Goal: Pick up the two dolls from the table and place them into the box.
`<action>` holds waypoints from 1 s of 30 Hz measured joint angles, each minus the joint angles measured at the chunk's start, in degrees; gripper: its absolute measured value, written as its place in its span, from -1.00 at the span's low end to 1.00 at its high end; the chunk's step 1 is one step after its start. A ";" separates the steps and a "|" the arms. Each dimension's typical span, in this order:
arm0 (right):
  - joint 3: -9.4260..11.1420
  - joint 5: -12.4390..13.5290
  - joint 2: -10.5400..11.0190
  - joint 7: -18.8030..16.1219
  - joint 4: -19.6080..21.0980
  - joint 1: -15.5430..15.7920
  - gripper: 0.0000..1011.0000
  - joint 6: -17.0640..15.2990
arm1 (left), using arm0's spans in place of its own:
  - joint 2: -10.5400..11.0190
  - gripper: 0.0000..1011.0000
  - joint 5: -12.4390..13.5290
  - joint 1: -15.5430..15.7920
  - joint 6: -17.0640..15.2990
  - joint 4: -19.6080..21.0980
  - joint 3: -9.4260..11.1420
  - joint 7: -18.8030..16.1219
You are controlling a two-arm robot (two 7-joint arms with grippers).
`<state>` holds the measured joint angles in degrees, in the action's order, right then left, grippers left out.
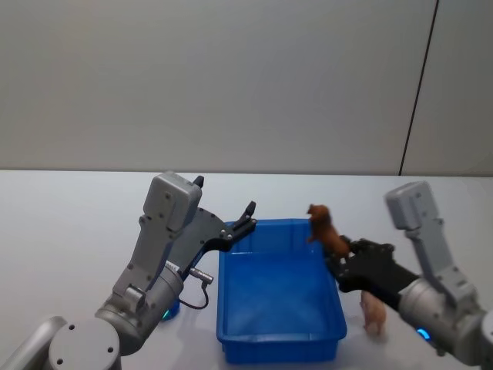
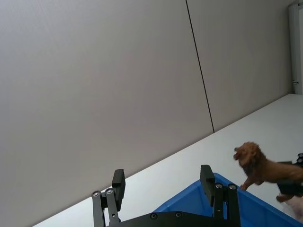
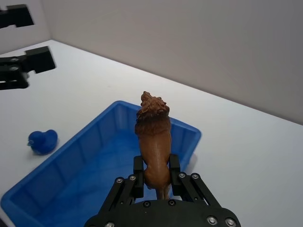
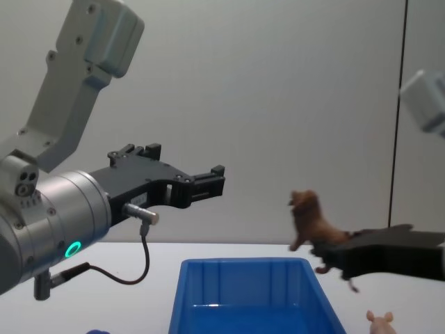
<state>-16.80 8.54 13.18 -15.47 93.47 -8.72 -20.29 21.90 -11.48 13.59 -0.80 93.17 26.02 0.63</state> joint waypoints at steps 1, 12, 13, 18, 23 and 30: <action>-0.55 -0.56 -0.60 -0.53 -0.54 -0.44 -0.41 -0.19 | 0.00 0.98 0.00 0.00 0.00 0.00 0.00 0.00; -2.97 -3.62 -3.77 -2.37 -4.38 -3.16 -0.13 -1.04 | 0.00 0.98 0.00 0.00 0.00 0.00 0.00 0.00; -2.97 -3.62 -3.77 -2.37 -4.38 -3.16 -0.04 -1.04 | 0.00 0.98 0.00 0.00 0.00 0.00 0.00 0.00; -3.34 -4.39 -4.51 -2.17 -5.69 -3.98 0.27 -0.66 | 0.00 0.98 0.00 0.00 0.00 0.00 0.00 0.00; -3.14 -4.59 -4.62 -1.17 -6.25 -4.34 0.57 0.19 | 0.00 0.98 0.00 0.00 0.00 0.00 0.00 0.00; -2.05 -4.12 -3.68 0.76 -5.89 -3.86 0.94 1.17 | 0.00 0.98 0.00 0.00 0.00 0.00 0.00 0.00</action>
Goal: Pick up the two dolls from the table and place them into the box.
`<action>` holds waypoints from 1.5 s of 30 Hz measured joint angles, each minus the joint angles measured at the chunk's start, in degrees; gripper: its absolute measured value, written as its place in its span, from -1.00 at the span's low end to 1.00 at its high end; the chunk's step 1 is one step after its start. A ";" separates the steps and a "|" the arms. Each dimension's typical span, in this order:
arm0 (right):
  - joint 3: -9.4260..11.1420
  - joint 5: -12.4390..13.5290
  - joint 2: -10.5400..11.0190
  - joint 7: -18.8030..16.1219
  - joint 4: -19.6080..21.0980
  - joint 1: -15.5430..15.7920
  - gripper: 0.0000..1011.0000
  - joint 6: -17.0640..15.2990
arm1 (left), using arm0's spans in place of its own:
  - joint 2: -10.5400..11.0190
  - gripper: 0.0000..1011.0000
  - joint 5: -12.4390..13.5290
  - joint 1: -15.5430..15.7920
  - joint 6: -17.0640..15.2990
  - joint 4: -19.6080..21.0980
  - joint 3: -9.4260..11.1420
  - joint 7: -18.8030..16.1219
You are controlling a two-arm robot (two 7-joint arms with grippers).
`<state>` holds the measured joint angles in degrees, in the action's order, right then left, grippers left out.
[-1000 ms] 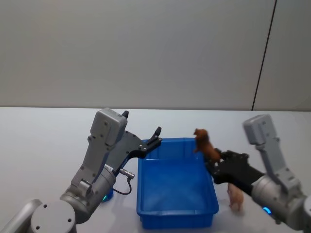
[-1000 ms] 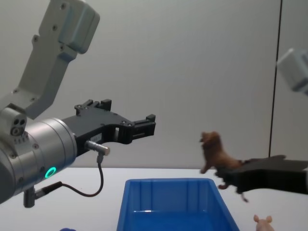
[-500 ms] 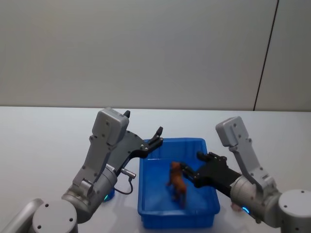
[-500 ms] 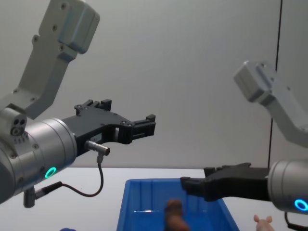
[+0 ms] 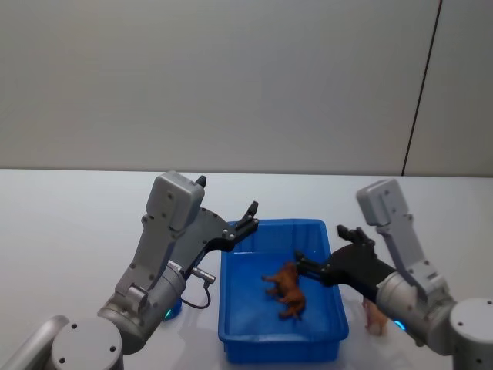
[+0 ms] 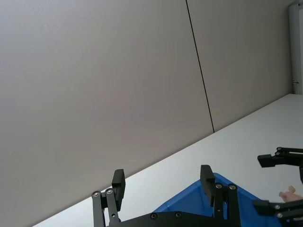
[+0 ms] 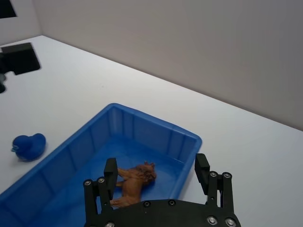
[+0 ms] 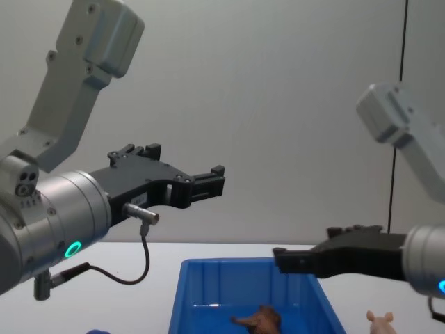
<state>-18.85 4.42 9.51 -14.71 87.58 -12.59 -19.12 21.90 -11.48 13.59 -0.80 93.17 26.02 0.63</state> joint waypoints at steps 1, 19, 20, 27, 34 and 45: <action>0.21 0.17 0.23 0.30 0.15 0.18 0.98 0.08 | 0.00 0.98 0.00 0.00 0.00 0.00 0.00 0.00; 3.41 4.74 4.67 4.40 3.20 5.38 0.98 -2.02 | 0.00 0.98 0.00 0.00 0.00 0.00 0.00 0.00; 3.47 4.86 4.78 4.47 3.23 5.58 0.98 -2.16 | 0.00 0.98 0.00 0.00 0.00 0.00 0.00 0.00; 3.82 5.57 5.53 5.10 3.28 6.99 0.98 -3.31 | 0.00 0.98 0.00 0.00 0.00 0.00 0.00 0.00; 3.89 5.99 5.72 5.57 1.88 7.74 0.98 -4.53 | 0.00 0.98 0.00 0.00 0.00 0.00 0.00 0.00; 3.41 5.89 4.70 6.26 -1.93 7.10 0.98 -5.19 | 0.00 0.98 0.00 0.00 0.00 0.00 0.00 0.00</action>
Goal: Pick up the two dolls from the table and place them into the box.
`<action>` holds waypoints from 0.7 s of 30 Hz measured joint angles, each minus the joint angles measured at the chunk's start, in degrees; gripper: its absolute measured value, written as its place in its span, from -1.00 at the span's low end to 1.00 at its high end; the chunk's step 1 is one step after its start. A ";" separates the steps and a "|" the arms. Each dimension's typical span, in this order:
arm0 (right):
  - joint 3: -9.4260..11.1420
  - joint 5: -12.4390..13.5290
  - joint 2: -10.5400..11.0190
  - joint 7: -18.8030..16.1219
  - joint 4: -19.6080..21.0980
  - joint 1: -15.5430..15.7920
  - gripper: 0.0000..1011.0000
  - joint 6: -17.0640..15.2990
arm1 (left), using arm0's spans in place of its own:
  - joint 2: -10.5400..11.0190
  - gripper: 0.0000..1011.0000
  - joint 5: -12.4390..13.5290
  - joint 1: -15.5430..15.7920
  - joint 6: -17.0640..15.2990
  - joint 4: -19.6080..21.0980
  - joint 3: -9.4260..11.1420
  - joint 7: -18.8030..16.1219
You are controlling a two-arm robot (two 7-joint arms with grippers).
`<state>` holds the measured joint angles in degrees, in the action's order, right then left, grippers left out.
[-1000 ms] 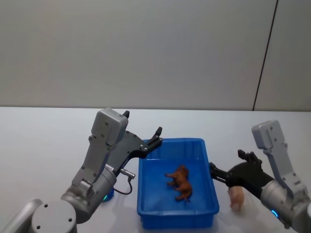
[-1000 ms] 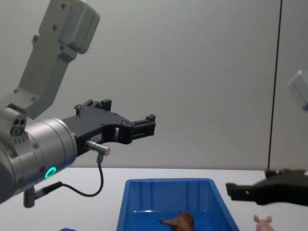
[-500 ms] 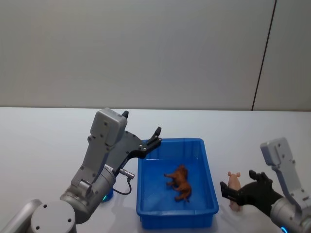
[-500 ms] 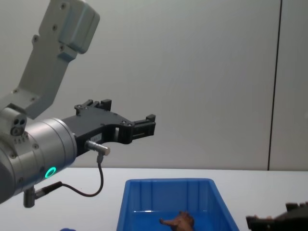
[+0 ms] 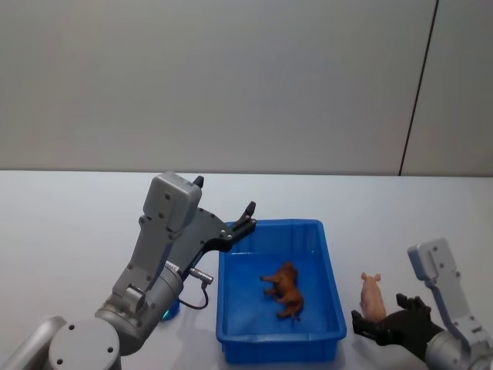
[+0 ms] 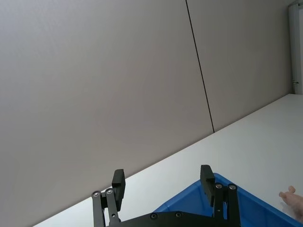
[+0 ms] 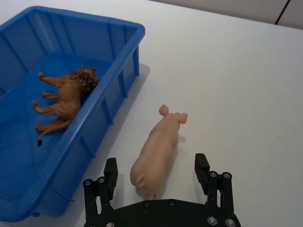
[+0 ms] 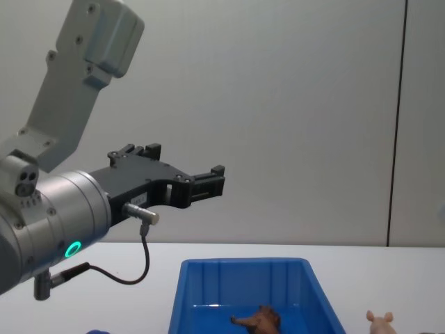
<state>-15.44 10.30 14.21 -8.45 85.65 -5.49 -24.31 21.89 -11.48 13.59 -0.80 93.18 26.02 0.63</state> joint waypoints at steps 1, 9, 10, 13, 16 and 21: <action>-0.04 -0.02 -0.09 0.04 -0.23 -0.08 0.98 -0.02 | 0.00 0.98 0.00 0.00 0.00 0.00 0.00 0.00; -0.37 -0.24 -0.94 0.36 -2.22 -0.86 0.76 -0.08 | 0.00 0.98 0.00 0.00 0.00 0.00 0.00 0.00; -0.41 -0.25 -1.04 0.39 -2.40 -0.94 0.69 -0.08 | 0.00 0.98 0.00 0.00 0.00 0.00 0.00 0.00; -0.54 -0.28 -1.39 0.56 -3.00 -1.23 0.55 -0.04 | 0.00 0.98 0.00 0.00 0.00 0.00 0.00 0.00; -0.63 -0.30 -1.59 0.66 -3.29 -1.38 0.34 0.01 | 0.00 0.98 0.00 0.00 0.00 0.00 0.00 0.00; -0.74 -0.43 -1.90 0.96 -3.68 -1.56 0.06 0.27 | 0.00 0.98 0.00 0.00 0.00 0.00 0.00 0.00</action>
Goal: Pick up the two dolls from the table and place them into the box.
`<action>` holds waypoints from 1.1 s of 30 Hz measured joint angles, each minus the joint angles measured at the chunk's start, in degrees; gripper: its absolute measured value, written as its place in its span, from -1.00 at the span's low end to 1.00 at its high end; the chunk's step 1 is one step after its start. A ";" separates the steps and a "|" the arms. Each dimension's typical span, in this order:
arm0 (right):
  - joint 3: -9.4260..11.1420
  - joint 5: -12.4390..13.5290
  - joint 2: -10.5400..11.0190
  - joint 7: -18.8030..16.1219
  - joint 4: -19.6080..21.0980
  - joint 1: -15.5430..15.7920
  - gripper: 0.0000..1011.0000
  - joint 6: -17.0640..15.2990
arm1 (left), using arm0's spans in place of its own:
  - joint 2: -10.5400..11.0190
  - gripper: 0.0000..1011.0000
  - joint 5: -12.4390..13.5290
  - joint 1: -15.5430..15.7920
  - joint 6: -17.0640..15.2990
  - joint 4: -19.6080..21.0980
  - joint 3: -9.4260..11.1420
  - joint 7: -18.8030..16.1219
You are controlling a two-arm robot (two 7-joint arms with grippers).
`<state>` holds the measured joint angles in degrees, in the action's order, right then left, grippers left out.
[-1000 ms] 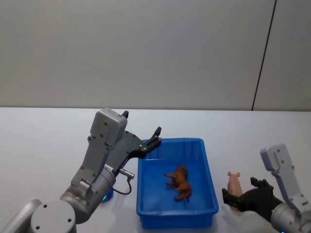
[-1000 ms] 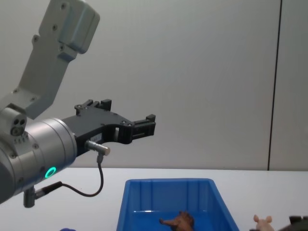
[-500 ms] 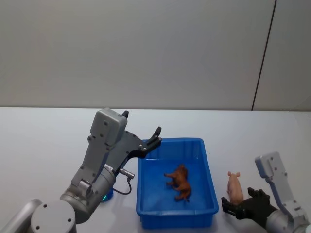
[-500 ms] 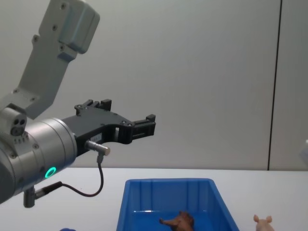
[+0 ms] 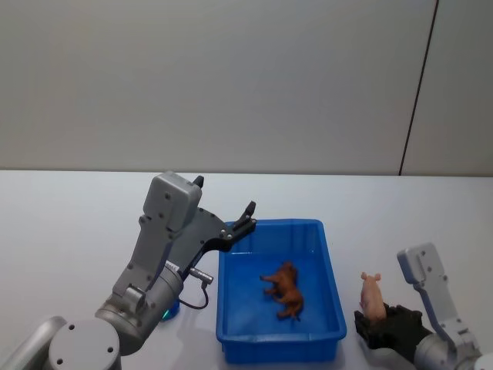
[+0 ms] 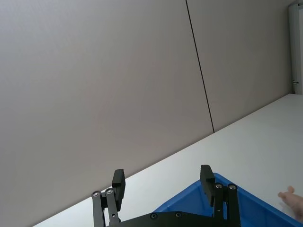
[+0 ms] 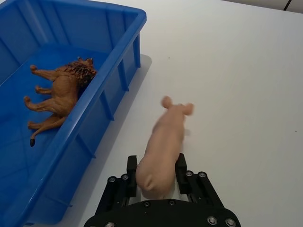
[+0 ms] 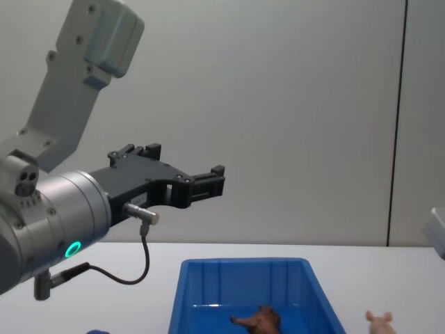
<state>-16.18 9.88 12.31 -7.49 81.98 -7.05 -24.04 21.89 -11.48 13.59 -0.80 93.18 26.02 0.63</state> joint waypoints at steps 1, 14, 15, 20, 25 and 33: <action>-0.01 -0.03 -0.03 0.05 -0.02 -0.01 0.00 0.06 | 0.00 0.98 0.00 0.00 0.00 0.00 0.00 0.00; -0.12 -1.52 -0.14 1.91 1.34 0.43 -0.28 3.66 | 0.00 0.98 0.00 0.00 0.00 0.00 0.00 0.00; -0.11 -1.68 -0.13 2.03 1.53 0.47 -0.28 4.03 | 0.00 0.98 0.00 0.00 0.00 0.00 0.00 0.00; -0.05 -2.58 0.10 2.31 3.24 0.74 -0.28 6.17 | 0.00 0.98 0.00 0.00 0.00 0.00 0.00 0.00; -0.02 -3.64 0.36 1.19 5.17 0.78 -0.28 8.46 | 0.00 0.98 0.00 0.00 0.00 0.00 0.00 0.00; -0.26 -4.91 0.40 -2.39 7.32 0.10 -0.28 10.37 | 0.00 0.98 0.00 0.00 0.00 0.00 0.00 0.00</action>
<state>-16.44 4.97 12.70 -9.88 89.29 -6.95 -13.68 21.89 -11.48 13.59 -0.80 93.17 26.02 0.63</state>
